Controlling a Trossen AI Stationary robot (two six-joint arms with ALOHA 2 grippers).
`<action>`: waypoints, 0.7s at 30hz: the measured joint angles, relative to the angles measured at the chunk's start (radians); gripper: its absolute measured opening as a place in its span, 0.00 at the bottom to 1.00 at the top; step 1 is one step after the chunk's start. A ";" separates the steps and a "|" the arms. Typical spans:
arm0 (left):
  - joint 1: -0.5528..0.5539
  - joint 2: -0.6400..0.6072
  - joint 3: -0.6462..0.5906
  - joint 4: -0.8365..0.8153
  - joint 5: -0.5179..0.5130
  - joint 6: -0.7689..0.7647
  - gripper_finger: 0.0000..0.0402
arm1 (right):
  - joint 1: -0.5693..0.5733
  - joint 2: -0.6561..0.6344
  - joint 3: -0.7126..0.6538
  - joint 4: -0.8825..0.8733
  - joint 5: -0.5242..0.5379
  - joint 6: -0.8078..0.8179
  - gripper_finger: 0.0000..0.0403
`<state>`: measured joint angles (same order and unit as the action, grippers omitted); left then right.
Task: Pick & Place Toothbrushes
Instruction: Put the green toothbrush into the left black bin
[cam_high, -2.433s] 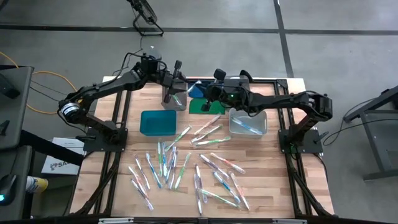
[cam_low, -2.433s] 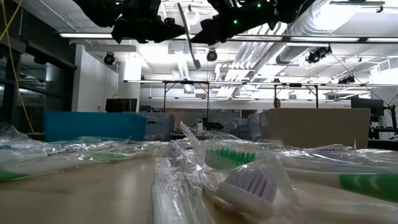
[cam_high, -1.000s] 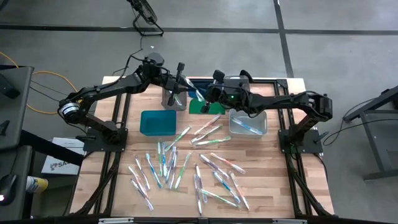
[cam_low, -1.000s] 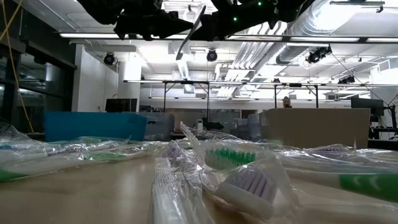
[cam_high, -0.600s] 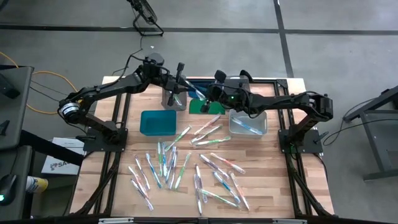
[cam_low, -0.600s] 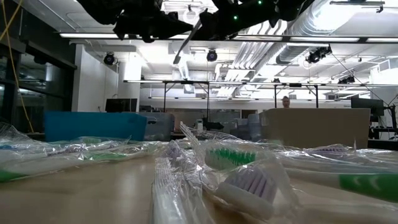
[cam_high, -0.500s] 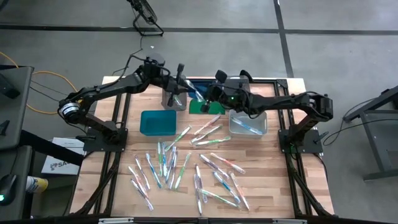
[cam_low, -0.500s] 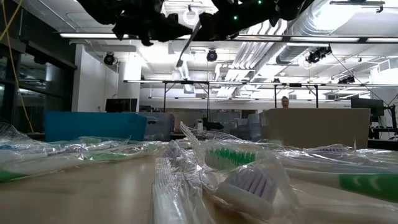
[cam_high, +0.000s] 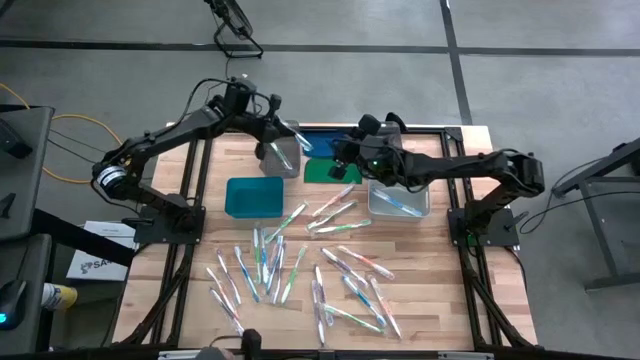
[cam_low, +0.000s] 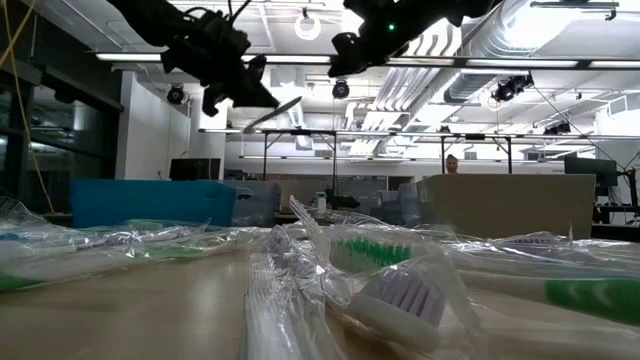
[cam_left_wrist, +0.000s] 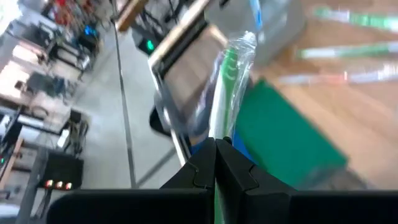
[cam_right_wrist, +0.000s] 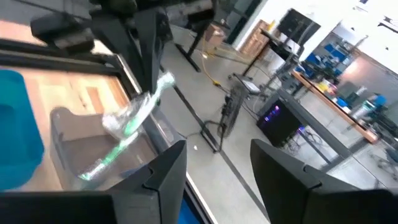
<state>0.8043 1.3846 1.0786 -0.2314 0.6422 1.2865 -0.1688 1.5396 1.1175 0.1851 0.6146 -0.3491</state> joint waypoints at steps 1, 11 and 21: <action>0.008 0.000 0.000 -0.018 -0.013 0.020 0.00 | 0.000 -0.002 0.000 -0.010 0.005 0.005 0.42; 0.034 0.113 0.000 -0.114 -0.060 0.162 0.00 | -0.001 -0.005 0.000 -0.023 0.011 0.012 0.42; 0.035 0.223 0.000 -0.177 -0.089 0.314 0.00 | -0.001 -0.004 0.000 -0.040 0.011 0.012 0.42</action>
<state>0.8390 1.6073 1.0786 -0.4084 0.5534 1.6004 -0.1699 1.5352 1.1175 0.1448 0.6258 -0.3367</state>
